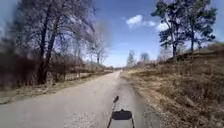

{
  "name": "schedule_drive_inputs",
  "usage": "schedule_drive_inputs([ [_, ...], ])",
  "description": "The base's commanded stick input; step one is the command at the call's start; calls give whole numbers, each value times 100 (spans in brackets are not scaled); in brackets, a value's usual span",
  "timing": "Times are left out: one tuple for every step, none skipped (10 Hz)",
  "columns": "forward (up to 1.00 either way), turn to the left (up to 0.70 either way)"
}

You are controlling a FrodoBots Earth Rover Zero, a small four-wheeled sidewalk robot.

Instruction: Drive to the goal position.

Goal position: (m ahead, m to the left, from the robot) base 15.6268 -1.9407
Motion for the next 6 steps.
schedule_drive_inputs([
  [70, 1],
  [70, 0],
  [70, 0],
  [70, 0],
  [70, 0],
  [70, 0],
])
